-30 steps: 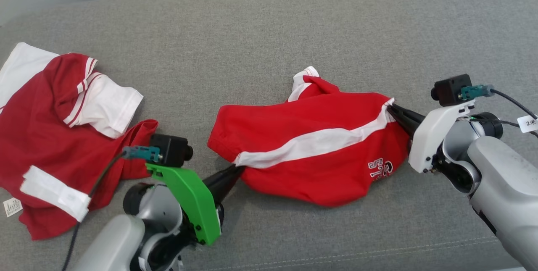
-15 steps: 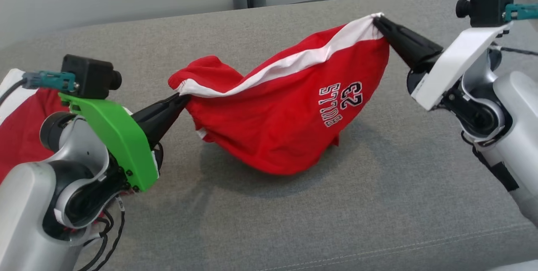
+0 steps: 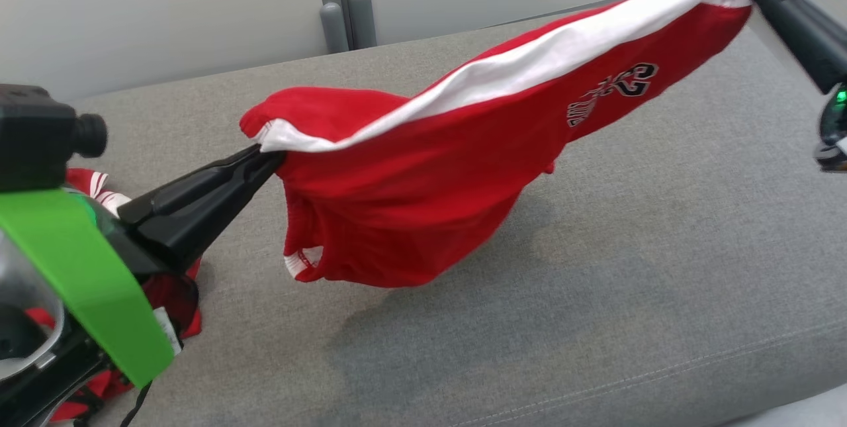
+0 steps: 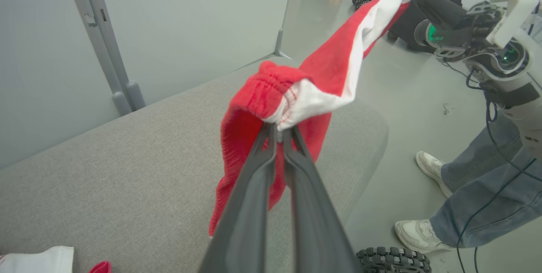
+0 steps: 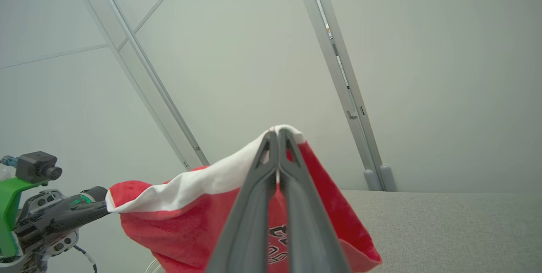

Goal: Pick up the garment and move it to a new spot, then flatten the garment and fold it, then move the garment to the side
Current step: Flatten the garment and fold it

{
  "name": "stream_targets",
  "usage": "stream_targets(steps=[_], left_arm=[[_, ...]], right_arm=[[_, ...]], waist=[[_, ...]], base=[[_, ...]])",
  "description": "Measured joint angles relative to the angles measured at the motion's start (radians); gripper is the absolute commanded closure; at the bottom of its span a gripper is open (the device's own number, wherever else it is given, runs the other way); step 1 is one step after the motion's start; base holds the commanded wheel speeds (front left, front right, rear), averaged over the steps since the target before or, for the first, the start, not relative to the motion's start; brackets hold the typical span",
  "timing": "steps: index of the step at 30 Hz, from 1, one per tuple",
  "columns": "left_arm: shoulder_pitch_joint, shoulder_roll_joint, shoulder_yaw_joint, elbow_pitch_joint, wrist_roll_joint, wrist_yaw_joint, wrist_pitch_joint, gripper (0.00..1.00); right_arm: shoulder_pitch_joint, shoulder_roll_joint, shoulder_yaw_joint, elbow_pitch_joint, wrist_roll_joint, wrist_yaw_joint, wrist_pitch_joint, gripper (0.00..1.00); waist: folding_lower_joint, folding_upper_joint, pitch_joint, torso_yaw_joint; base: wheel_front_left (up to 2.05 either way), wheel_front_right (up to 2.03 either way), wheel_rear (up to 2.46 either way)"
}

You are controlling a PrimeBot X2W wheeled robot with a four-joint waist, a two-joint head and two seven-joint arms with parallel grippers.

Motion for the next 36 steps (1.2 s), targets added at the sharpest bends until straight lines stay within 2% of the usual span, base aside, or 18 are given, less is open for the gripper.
stream_targets(steps=[4,7,10,15,17,20,21,24,27,31,32,34,36], left_arm=[[-0.018,0.026,0.047,-0.081,-0.025,0.014,0.071,1.0],[-0.028,0.041,0.063,-0.076,-0.065,0.017,0.123,1.0],[-0.06,0.038,0.063,0.004,-0.08,0.017,0.158,1.0],[-0.093,0.002,-0.027,0.229,-0.057,0.017,0.209,1.0],[-0.104,-0.015,-0.087,0.315,-0.016,0.017,0.22,1.0],[-0.197,-0.067,-0.153,0.406,0.095,0.018,0.199,1.0],[-0.256,-0.086,-0.172,0.42,0.137,0.018,0.181,1.0],[-0.462,-0.2,-0.18,0.453,0.228,0.018,0.07,1.0],[-0.634,-0.283,-0.175,0.45,0.311,0.012,-0.032,1.0],[-0.816,-0.347,-0.123,0.447,0.373,-0.01,-0.181,1.0],[-0.842,-0.352,-0.133,0.451,0.377,-0.018,-0.188,1.0],[-0.854,-0.344,-0.191,0.468,0.393,-0.066,-0.184,1.0],[-0.81,-0.333,-0.224,0.478,0.395,-0.081,-0.187,1.0]], right_arm=[[0.025,-0.075,-0.087,-0.096,0.074,-0.043,0.028,1.0],[0.028,-0.088,-0.118,-0.105,0.133,-0.077,0.056,1.0],[0.027,-0.079,-0.113,-0.052,0.146,-0.115,0.073,1.0],[-0.011,0.044,-0.018,0.055,0.131,-0.187,0.087,1.0],[-0.057,0.102,0.024,0.095,0.116,-0.218,0.087,1.0],[-0.178,0.184,0.041,0.159,0.051,-0.243,0.051,1.0],[-0.237,0.208,0.029,0.178,0.012,-0.248,0.018,1.0],[-0.439,0.261,-0.064,0.233,-0.069,-0.258,-0.094,1.0],[-0.619,0.256,-0.116,0.259,-0.159,-0.259,-0.17,1.0],[-0.765,0.262,-0.117,0.277,-0.229,-0.255,-0.214,1.0],[-0.783,0.263,-0.116,0.28,-0.23,-0.255,-0.214,1.0],[-0.796,0.253,-0.088,0.29,-0.236,-0.255,-0.208,1.0],[-0.778,0.252,-0.036,0.287,-0.243,-0.255,-0.19,1.0]], waist=[[0.0,0.0,0.011,-0.014],[0.0,0.0,0.036,-0.02],[0.0,0.0,0.071,-0.022],[0.0,0.0,0.136,-0.018],[0.0,0.0,0.162,-0.012],[0.0,0.0,0.202,0.0],[0.0001,0.0,0.216,0.005],[0.0001,0.0,0.255,0.023],[0.0,0.0,0.295,0.043],[0.0001,0.0,0.352,0.063],[0.0001,0.0,0.367,0.066],[0.0001,0.0,0.396,0.072],[0.0002,0.0,0.425,0.076]], base=[[0.0,0.0,0.0],[0.0,0.0,0.0],[0.0,0.0,0.0],[0.0,0.0,0.0],[0.0,0.0,0.0],[0.0,0.0,0.0],[0.0,0.0,0.0],[0.0,0.0,0.0],[0.0,0.0,0.0],[0.0,0.0,0.0],[0.0,0.0,0.0],[0.0,0.0,0.0],[0.0,0.0,0.0]])
